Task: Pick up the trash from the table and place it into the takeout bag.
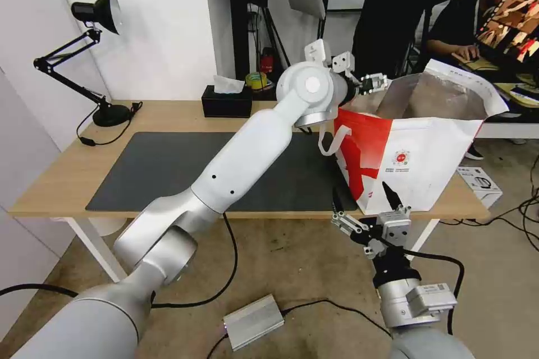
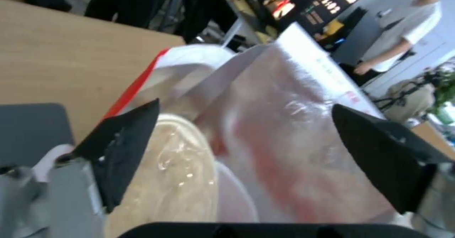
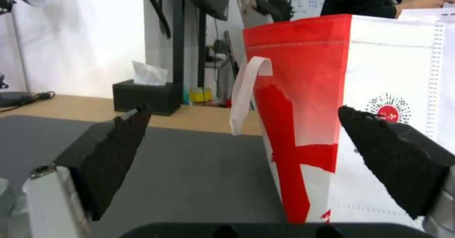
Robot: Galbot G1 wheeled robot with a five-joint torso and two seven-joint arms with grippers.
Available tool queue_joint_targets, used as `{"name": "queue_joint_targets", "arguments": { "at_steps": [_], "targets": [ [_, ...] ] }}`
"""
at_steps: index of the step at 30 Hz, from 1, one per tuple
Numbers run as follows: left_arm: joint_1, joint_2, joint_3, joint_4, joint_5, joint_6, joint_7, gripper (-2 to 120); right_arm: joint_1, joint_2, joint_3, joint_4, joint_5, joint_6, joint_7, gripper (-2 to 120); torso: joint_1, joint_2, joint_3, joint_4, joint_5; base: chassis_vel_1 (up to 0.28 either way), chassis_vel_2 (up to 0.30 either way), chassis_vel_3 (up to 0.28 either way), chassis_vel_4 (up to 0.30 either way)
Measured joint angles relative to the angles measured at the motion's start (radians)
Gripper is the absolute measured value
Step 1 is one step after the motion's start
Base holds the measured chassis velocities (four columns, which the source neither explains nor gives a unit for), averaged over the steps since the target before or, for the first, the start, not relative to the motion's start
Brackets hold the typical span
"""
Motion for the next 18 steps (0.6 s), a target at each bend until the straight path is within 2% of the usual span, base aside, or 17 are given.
{"name": "queue_joint_targets", "arguments": {
  "at_steps": [4,8,15,18],
  "targets": [
    [-0.009,0.031,-0.005,-0.062,-0.037,-0.019,-0.015,100,0.000,-0.002,0.000,0.001,0.000,0.000,0.000,100,0.000,0.000,0.000,0.0000,-0.0001,0.000,0.000,0.000,0.000],
    [-0.010,0.047,-0.009,-0.086,-0.044,-0.025,-0.025,100,0.000,-0.004,0.001,0.002,0.000,0.000,0.000,100,0.000,0.000,0.000,-0.0001,0.0000,0.000,0.000,0.000,0.000],
    [-0.015,0.139,-0.035,-0.190,-0.057,-0.030,-0.064,100,-0.004,-0.015,0.018,0.007,0.001,-0.001,0.000,100,0.000,0.000,0.000,0.0000,-0.0001,0.000,0.000,0.000,0.000],
    [0.010,0.218,-0.018,-0.255,0.055,-0.039,-0.054,100,-0.005,-0.023,0.022,0.006,0.002,-0.001,0.000,100,0.000,0.000,0.000,0.0000,-0.0002,0.000,0.000,0.000,0.000]
  ]
}}
